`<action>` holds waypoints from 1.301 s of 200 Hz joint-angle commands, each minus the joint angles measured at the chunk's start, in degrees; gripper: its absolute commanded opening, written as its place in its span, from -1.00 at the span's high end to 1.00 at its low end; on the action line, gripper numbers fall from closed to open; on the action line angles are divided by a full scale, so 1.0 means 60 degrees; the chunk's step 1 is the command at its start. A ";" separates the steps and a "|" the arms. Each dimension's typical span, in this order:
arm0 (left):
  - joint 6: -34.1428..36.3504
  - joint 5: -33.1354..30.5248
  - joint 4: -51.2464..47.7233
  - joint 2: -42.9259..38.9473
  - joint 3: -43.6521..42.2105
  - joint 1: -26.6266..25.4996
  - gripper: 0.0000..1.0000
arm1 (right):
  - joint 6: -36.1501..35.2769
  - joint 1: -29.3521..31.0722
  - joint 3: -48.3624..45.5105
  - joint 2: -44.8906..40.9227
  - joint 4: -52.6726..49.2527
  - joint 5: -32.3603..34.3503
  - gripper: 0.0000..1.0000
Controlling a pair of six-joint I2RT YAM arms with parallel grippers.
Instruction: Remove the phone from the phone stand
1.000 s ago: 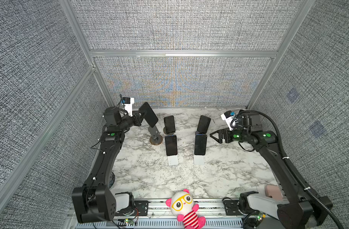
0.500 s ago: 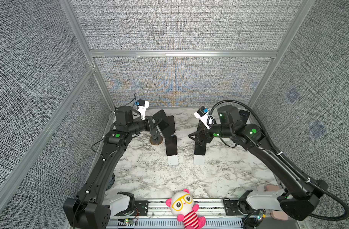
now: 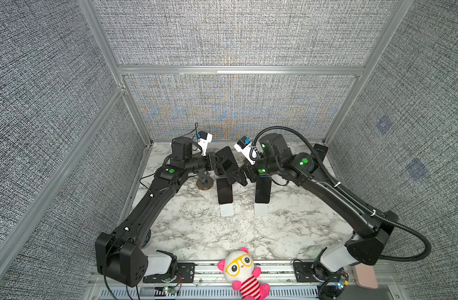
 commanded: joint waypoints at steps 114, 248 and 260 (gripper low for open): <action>-0.0096 0.0211 0.0925 0.0286 0.0034 -0.0277 1.00 | 0.0571 -0.0110 0.0243 0.1109 0.0027 0.0189 -0.97; -0.0096 0.0109 0.0991 0.0434 -0.0005 -0.0319 1.00 | 0.0984 -0.0108 -0.0503 0.0788 0.1298 0.1105 -0.44; -0.0124 0.0123 0.1053 0.0444 -0.0013 -0.0317 1.00 | 0.0989 -0.0113 -0.0548 0.0753 0.1359 0.1077 -0.35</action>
